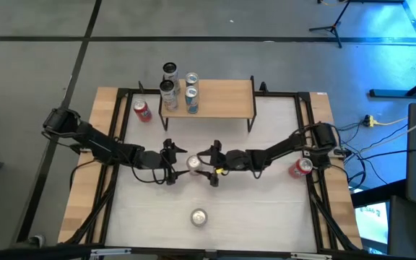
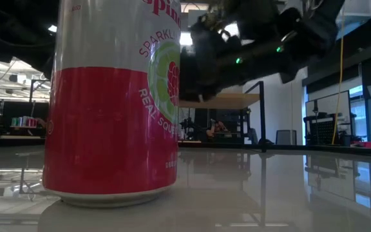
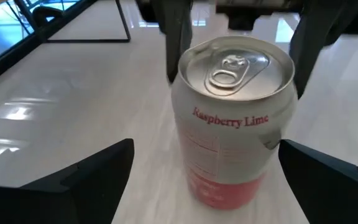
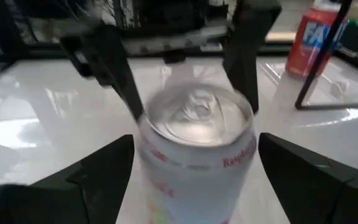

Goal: Place canned beverage on shelf
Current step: Put the top pink-white soda can on the shelf

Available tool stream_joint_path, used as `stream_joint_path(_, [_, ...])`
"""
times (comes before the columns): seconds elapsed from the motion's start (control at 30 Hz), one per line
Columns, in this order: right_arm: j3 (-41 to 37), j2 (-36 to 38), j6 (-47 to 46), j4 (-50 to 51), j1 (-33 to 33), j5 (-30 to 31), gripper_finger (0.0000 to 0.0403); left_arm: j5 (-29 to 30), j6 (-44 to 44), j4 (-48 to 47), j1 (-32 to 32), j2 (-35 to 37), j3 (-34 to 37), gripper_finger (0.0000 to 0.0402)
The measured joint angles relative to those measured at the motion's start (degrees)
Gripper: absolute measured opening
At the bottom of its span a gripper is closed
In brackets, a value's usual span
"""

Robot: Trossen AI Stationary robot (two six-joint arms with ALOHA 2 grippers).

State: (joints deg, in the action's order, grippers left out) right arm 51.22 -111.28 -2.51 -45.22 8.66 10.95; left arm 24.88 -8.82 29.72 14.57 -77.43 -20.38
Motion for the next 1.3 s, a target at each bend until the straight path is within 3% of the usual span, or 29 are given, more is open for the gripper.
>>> stream_joint_path(0.57, [4.9,-3.5,2.9,1.3,-0.9,-4.7,0.0338,-1.9,0.0,-0.5,0.1,0.0,0.0,0.0389])
stream_joint_path(0.77, [4.9,-3.5,2.4,1.9,-1.2,-4.1,0.0274,-2.2,0.0,-0.5,0.1,0.0,0.0,0.0389])
stream_joint_path(0.87, [4.9,-3.2,2.3,2.2,-1.1,-3.5,0.0272,-2.1,-0.1,-0.6,0.2,0.0,0.0,0.0389])
stream_joint_path(1.07, [4.8,0.9,2.4,8.5,-1.1,-3.0,0.0272,-2.1,-0.8,-1.0,1.9,0.0,0.0,0.0389])
stream_joint_path(1.3, [4.9,11.1,3.3,13.1,-1.1,0.5,0.0272,-2.1,-3.1,-2.3,4.9,0.0,0.0,0.0389])
